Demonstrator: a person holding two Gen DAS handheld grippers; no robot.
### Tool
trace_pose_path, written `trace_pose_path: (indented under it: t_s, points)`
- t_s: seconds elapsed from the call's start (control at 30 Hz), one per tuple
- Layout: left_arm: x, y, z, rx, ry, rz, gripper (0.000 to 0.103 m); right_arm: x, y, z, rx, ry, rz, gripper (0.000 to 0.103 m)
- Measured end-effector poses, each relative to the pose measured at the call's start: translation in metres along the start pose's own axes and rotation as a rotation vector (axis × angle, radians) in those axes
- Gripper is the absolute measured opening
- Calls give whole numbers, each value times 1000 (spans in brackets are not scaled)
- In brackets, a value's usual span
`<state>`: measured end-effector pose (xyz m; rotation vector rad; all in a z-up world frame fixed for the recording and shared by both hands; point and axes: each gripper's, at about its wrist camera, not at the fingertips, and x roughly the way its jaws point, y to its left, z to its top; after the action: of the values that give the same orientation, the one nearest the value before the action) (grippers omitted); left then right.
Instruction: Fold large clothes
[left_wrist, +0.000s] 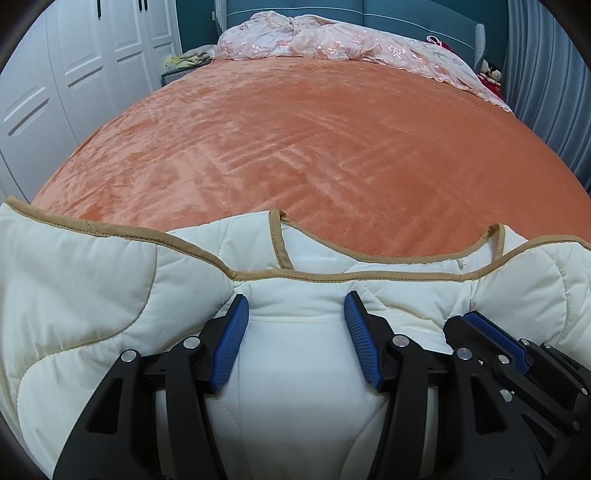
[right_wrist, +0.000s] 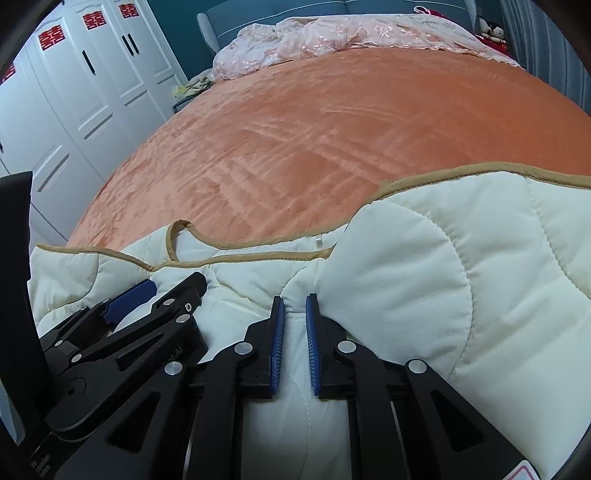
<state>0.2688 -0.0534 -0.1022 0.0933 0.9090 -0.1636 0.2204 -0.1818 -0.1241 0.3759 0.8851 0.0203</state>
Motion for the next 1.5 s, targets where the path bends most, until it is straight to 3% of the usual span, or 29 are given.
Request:
trace_pose_path:
  t_s: [0.37, 0.57, 0.63, 0.67, 0.77, 0.9, 1.03, 1.17, 1.33, 1.5]
  points:
    - [4, -2, 0, -10, -27, 26, 53, 5, -5, 0, 25, -39, 11, 5]
    - [-7, 2, 11, 2, 52, 12, 55, -3, -4, 12, 44, 15, 0, 4]
    - [-30, 18, 13, -51, 70, -10, 55, -27, -2, 16, 62, -2, -77, 10]
    - [-49, 32, 11, -86, 59, -3, 58, -47, -2, 15, 68, -42, -90, 18]
    - [-97, 79, -7, -182, 56, -3, 73, -106, -2, 2, 72, -103, -33, 19]
    - [-142, 152, -51, -385, 103, -20, 74, -151, 9, -35, 62, -54, 33, 19]
    - [-174, 199, -94, -537, 92, -19, 75, -160, 38, -81, -3, 27, 61, 19]
    - [-184, 221, -127, -590, 120, -24, 77, -159, 60, -116, -25, 84, 98, 19]
    - [-160, 232, -153, -702, 201, -178, 77, -149, 75, -135, -77, 111, 52, 19]
    - [-146, 225, -153, -740, 189, -226, 76, -155, 74, -135, -71, 93, 16, 16]
